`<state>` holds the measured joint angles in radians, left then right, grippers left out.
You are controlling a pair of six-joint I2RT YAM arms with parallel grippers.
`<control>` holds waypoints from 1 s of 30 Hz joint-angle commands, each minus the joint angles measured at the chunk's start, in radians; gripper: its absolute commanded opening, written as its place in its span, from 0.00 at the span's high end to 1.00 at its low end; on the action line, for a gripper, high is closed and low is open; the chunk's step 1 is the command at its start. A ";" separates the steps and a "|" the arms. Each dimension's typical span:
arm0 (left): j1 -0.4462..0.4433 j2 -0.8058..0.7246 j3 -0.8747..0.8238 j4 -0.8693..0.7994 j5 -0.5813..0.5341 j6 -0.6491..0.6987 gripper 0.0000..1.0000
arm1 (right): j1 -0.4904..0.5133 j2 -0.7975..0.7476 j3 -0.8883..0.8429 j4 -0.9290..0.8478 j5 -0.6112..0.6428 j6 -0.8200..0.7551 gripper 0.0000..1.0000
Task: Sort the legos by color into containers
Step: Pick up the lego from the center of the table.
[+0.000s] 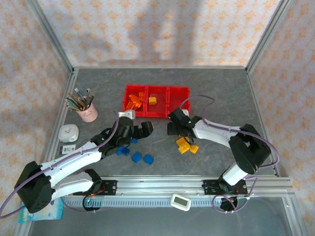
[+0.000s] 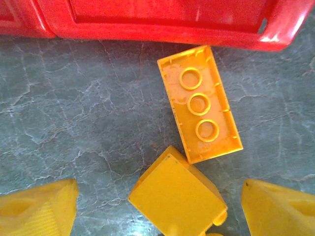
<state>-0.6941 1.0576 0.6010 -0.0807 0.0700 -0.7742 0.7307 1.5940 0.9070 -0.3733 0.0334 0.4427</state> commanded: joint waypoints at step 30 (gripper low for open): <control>-0.007 0.022 0.005 0.014 -0.038 0.001 0.01 | 0.061 0.196 0.107 0.046 0.109 -0.046 0.48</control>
<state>-0.6941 1.0760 0.6003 -0.0772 0.0620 -0.7807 0.7914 1.7653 0.9882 -0.3428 0.1074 0.4122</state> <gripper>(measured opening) 0.992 0.534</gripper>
